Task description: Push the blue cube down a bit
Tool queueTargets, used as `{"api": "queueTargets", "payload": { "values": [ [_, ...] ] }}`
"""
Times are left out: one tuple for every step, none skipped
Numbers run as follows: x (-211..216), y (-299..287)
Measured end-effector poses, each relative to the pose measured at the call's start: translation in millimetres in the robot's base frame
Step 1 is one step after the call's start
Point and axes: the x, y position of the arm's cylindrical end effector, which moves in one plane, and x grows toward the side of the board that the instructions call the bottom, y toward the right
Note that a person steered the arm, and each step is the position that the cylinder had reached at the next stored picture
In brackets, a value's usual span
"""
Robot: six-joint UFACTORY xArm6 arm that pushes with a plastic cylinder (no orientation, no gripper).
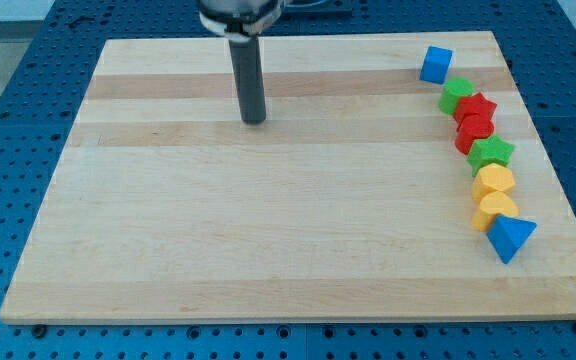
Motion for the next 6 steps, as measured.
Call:
{"api": "queueTargets", "payload": {
  "values": [
    [-61,15],
    [-108,57],
    [-130,94],
    [-131,130],
    [-131,168],
    [-131,211]
  ]
}}
